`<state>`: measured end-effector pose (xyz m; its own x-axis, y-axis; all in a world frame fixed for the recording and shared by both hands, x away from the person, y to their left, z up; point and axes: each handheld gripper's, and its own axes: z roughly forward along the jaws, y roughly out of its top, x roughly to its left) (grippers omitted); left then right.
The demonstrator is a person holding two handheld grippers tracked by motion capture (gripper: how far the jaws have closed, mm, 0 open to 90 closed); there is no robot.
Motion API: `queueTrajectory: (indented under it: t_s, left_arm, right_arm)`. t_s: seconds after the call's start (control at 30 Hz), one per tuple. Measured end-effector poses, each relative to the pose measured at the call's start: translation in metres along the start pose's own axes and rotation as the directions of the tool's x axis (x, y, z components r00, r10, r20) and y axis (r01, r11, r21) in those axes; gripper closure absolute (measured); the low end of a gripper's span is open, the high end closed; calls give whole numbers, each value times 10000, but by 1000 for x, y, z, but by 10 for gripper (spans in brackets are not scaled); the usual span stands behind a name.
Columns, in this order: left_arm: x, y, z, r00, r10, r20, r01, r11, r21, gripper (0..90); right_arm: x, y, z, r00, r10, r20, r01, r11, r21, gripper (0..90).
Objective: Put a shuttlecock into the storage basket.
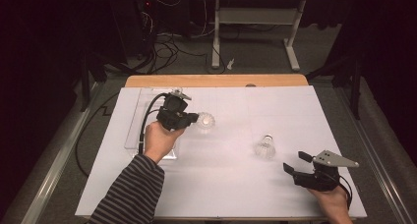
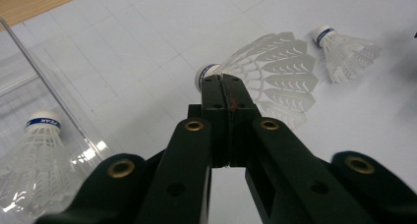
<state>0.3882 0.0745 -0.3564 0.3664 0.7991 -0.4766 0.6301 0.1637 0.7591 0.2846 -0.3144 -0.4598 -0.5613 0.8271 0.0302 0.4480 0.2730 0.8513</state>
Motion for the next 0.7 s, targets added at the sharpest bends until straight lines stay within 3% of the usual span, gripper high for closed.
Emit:
queueTrajectory:
  t_s: [0.7]
  left_arm:
    - [18, 8, -25, 9993, -298, -225, 285, 9980, -573, 896]
  right_arm:
    - [0, 0, 0, 10000, 9, 23, -9, 10000, 20, 269]
